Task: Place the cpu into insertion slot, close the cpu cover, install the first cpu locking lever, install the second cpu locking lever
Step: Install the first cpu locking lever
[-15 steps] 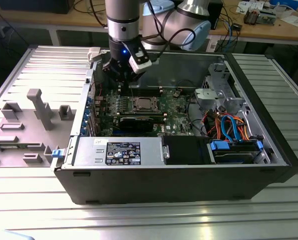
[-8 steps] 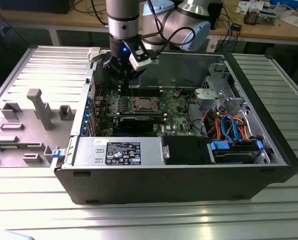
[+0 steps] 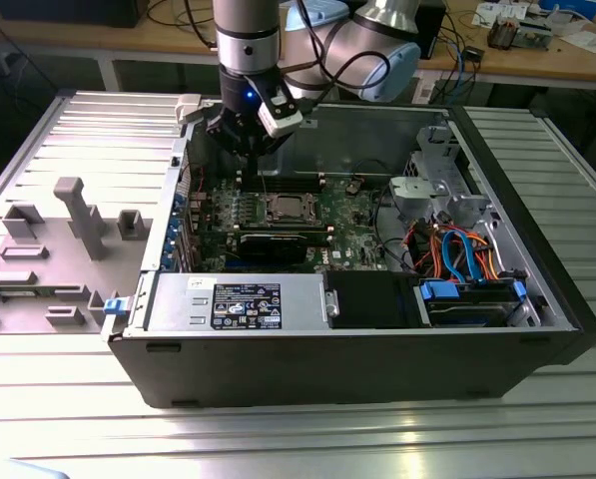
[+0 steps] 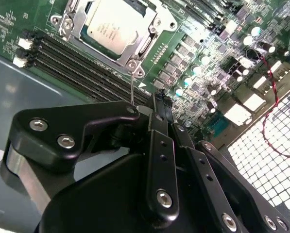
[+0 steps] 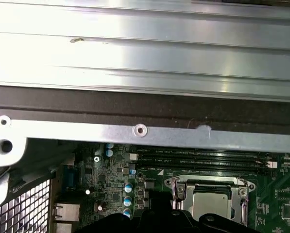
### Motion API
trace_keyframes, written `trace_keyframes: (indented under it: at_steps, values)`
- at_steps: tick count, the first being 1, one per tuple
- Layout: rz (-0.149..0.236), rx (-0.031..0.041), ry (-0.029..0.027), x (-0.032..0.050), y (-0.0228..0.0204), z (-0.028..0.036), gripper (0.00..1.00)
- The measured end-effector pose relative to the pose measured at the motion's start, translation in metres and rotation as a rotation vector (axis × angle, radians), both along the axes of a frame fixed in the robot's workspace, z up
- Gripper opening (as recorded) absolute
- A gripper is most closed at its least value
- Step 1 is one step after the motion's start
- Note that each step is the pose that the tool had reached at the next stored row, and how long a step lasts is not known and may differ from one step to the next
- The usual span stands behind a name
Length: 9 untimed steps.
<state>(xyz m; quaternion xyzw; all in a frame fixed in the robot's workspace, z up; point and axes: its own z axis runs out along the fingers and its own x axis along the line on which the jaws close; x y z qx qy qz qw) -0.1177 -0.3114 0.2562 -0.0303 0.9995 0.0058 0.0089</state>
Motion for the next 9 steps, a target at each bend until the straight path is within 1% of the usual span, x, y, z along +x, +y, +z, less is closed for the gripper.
trace_keyframes:
  at_steps: [4,9]
  values:
    - [0.000,0.0001,-0.0001,0.0008,0.0005,0.0000,0.11]
    - [0.000,0.0000,0.0000,0.0040,0.0018,0.0000,0.11]
